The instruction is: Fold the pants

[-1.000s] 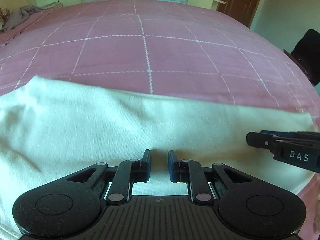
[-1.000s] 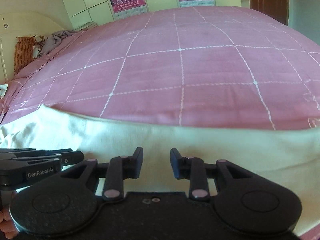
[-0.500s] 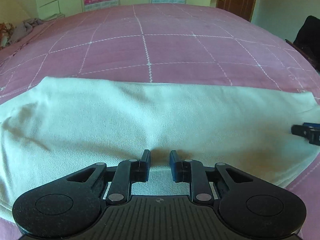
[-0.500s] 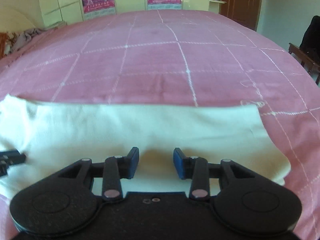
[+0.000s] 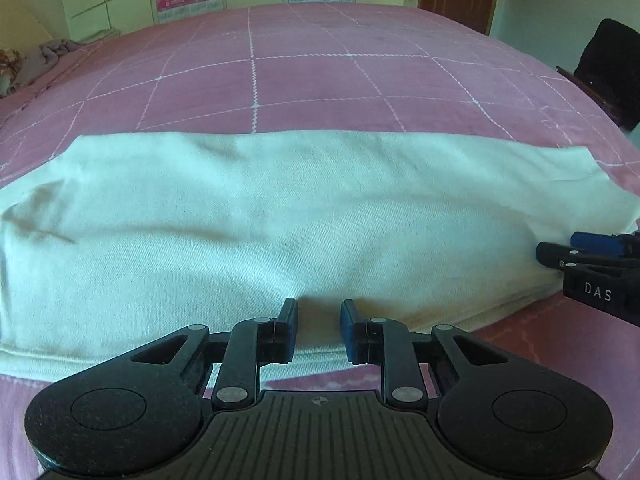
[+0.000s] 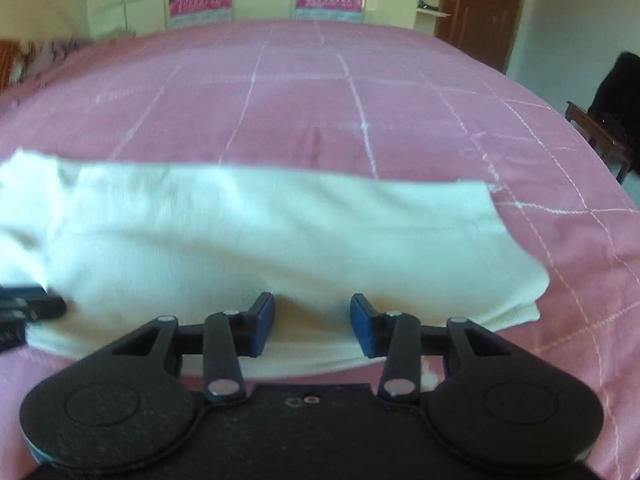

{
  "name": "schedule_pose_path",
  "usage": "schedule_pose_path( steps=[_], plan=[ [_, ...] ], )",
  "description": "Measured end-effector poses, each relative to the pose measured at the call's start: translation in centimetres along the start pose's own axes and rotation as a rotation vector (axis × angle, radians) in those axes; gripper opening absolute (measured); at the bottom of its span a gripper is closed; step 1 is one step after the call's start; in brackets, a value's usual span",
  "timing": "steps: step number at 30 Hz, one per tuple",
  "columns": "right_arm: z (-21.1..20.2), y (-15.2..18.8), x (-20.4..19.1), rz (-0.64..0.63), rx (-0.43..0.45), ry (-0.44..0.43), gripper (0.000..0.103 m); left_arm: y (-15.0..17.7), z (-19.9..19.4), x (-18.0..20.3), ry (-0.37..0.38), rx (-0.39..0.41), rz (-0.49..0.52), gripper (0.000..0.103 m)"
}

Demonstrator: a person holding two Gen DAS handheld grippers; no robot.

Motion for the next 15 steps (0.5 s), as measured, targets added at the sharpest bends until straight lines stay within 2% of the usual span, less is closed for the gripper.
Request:
schedule_pose_path(
  steps=[2, 6, 8, 9, 10, 11, 12, 13, 15],
  plan=[
    [0.1, 1.3, -0.1, -0.012, 0.066, 0.011, 0.043, 0.7, -0.6, -0.4, 0.010, 0.007, -0.005, 0.023],
    [-1.2, -0.3, 0.4, 0.046, 0.015, -0.020, 0.043, 0.0, -1.9, -1.0, 0.035, 0.000, -0.064, 0.024],
    [-3.3, -0.5, 1.2, 0.120, 0.107, -0.050, 0.048, -0.2, -2.6, -0.7, 0.038, 0.040, -0.071, 0.024],
    [-3.8, -0.5, 1.4, 0.137, 0.134, -0.038, 0.054, -0.3, -2.4, -0.4, 0.036, 0.031, -0.059, 0.025],
    [-3.5, -0.5, 1.4, 0.132, 0.129, -0.019, 0.066, -0.2, -1.5, 0.0, 0.040, -0.012, -0.045, 0.030],
    [-2.4, -0.4, 1.1, 0.095, 0.074, 0.010, 0.069, 0.0, -0.8, 0.2, 0.033, -0.025, -0.036, 0.030],
    [-0.7, -0.1, 0.8, 0.045, -0.016, 0.036, 0.069, 0.2, -0.9, 0.3, 0.026, -0.015, -0.031, 0.031],
    [-0.4, 0.3, 0.7, 0.023, -0.009, 0.036, 0.068, 0.2, -1.2, 0.4, 0.022, -0.019, -0.040, 0.031],
    [-1.3, 0.2, 1.2, 0.059, 0.008, 0.012, 0.065, -0.3, -2.1, 0.7, 0.034, -0.010, -0.054, 0.031]
  ],
)
Point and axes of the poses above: each gripper's, at about its wrist camera, not at the fingertips, and z roughly the way its jaws point, x to its right, y to its underside, the point moved 1 cm from there along z, roughly the way its jaws point, and after that the axes turned 11 degrees about -x, right-handed, at the moved point
